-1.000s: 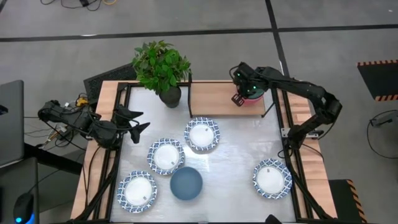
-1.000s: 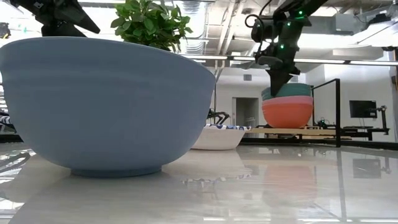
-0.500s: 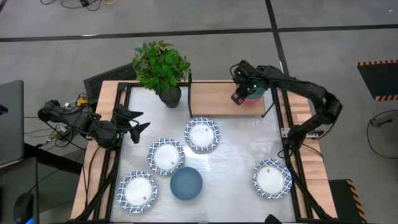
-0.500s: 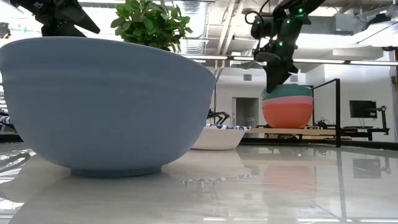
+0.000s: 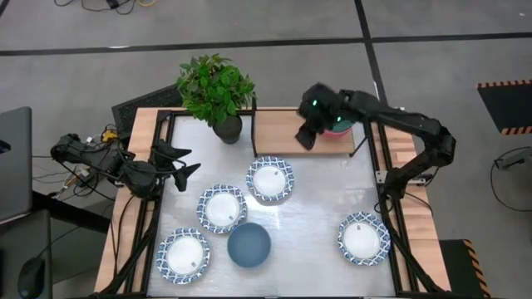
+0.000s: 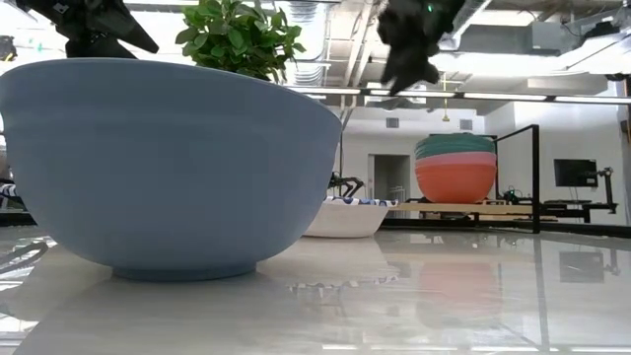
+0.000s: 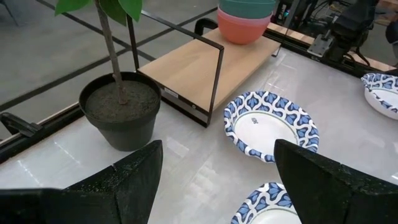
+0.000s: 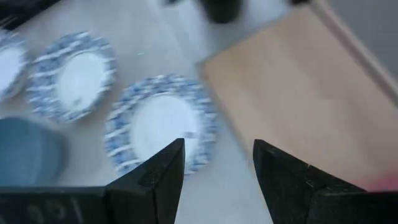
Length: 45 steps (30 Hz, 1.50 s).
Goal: Place and stack bowls onto a shelf
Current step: Stack the blue bowl on top of the green bowl on the shelf
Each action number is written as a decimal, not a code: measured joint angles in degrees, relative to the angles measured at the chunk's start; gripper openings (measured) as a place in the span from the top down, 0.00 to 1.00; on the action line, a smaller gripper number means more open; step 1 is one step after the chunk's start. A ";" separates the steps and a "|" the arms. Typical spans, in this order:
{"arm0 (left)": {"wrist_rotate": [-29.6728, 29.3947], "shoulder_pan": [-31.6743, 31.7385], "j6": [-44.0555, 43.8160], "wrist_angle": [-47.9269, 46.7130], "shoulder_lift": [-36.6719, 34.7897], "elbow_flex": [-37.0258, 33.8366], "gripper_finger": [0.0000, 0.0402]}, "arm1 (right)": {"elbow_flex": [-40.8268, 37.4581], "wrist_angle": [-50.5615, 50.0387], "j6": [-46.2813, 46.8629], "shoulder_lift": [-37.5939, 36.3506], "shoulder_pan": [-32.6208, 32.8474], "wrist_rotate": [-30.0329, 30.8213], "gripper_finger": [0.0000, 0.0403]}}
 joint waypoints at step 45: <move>0.52 0.02 -2.12 -0.44 0.00 0.00 0.27 | 3.13 25.46 9.45 31.52 34.08 -5.58 0.67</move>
